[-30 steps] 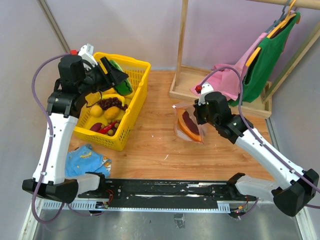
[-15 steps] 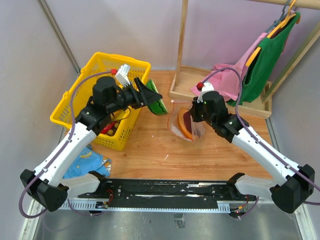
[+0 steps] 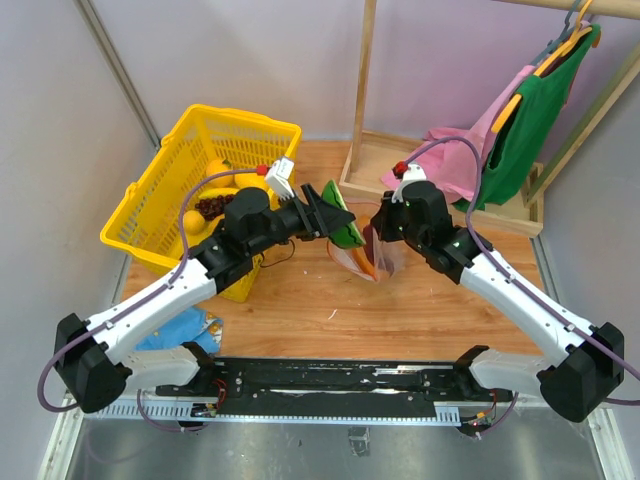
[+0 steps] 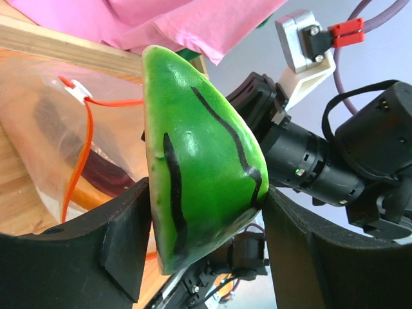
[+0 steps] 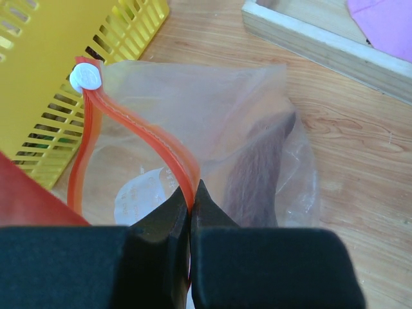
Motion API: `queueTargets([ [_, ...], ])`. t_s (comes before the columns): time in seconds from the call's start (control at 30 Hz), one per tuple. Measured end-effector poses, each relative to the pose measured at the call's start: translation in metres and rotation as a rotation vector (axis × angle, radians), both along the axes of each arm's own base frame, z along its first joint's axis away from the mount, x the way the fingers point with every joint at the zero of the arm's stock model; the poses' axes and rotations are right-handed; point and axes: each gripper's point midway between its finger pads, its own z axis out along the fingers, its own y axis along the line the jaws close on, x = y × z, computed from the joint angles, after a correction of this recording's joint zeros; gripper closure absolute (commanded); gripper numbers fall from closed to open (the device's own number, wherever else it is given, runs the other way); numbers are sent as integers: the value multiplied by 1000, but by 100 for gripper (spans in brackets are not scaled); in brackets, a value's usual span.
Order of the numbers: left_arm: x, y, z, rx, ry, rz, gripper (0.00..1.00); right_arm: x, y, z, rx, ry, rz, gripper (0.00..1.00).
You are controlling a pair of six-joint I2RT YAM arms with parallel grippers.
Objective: Place the food in the zip-top bag and seal the zipper
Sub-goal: Place the fake fruit in the zipper food storage bag.
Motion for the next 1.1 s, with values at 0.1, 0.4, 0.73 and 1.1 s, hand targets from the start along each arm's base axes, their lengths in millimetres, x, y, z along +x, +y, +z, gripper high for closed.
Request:
queueTargets([
  [0.1, 2, -9, -9, 10, -3, 4, 96, 0, 4, 2, 21, 0, 8, 99],
  [0.4, 8, -24, -35, 37, 18, 10, 94, -3, 9, 4, 52, 0, 33, 99],
  [0.73, 0, -35, -59, 65, 58, -25, 87, -4, 10, 12, 69, -20, 39, 99],
  [1.1, -1, -40, -76, 78, 110, -42, 64, -5, 14, 19, 100, -34, 52, 99],
])
